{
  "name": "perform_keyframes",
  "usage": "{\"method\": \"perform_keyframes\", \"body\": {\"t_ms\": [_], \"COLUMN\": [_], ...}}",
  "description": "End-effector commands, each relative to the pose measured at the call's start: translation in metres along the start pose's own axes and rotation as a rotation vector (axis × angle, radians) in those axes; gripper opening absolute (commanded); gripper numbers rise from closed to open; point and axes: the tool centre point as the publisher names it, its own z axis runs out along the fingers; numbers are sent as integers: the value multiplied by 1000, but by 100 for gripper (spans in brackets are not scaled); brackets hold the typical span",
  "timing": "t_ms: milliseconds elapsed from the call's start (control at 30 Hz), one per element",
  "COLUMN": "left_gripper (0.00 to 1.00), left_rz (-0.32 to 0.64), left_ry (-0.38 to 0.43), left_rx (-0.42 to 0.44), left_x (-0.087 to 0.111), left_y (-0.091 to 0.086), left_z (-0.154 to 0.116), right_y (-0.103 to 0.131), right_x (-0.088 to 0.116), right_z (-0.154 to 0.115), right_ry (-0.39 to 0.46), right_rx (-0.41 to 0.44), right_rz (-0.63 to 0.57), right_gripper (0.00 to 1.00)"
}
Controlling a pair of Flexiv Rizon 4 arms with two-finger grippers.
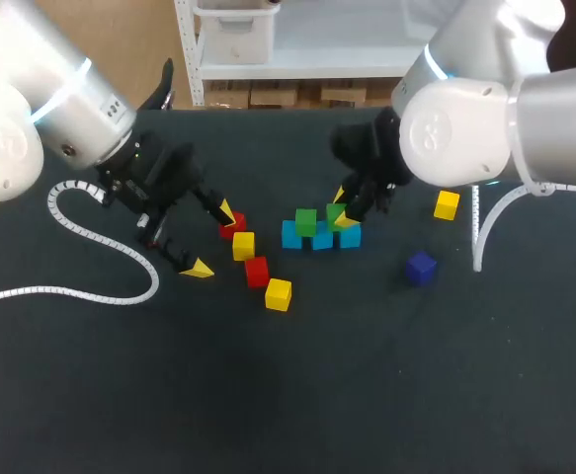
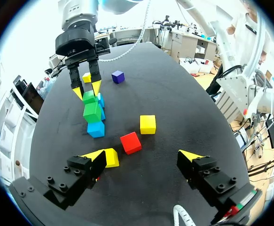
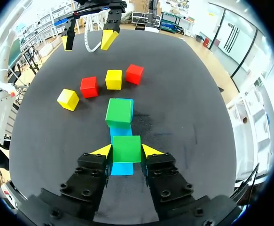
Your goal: Place the blue cubes, place green cubes on the blue cubes, place the yellow cubes on the green cubes, then place the red cubes on the yellow cubes, and place purple cube on the red cubes.
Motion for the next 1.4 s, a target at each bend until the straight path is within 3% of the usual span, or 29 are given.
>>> {"method": "perform_keyframes", "body": {"t_ms": [33,400,567,633,933,1000,1033,1067,1233,1400], "left_gripper": [100,100,100,100,100,100,100,100,100,100], "left_rz": [2,2,2,2,2,2,2,2,2,2], "left_ry": [-1,-1,-1,-1,-1,-1,-1,-1,-1,-1], "left_rx": [2,2,2,2,2,2,2,2,2,2], "left_x": [1,1,1,1,1,1,1,1,1,1], "left_y": [2,2,2,2,2,2,2,2,2,2], "left_z": [0,0,0,0,0,0,0,0,0,0], "right_y": [3,6,6,6,6,6,6,5,5,7], "right_x": [1,1,1,1,2,2,2,2,3,6], "right_z": [-2,-2,-2,-2,-2,-2,-2,-2,-9,-25], "right_ry": [-5,-5,-5,-5,-6,-6,-6,-7,-29,-108], "right_rx": [4,-1,-2,-3,-4,-5,-5,-5,11,41], "right_rz": [0,1,2,3,5,5,6,7,20,39], "right_gripper": [2,8,22,34,49,80,85,98,100,100]}}
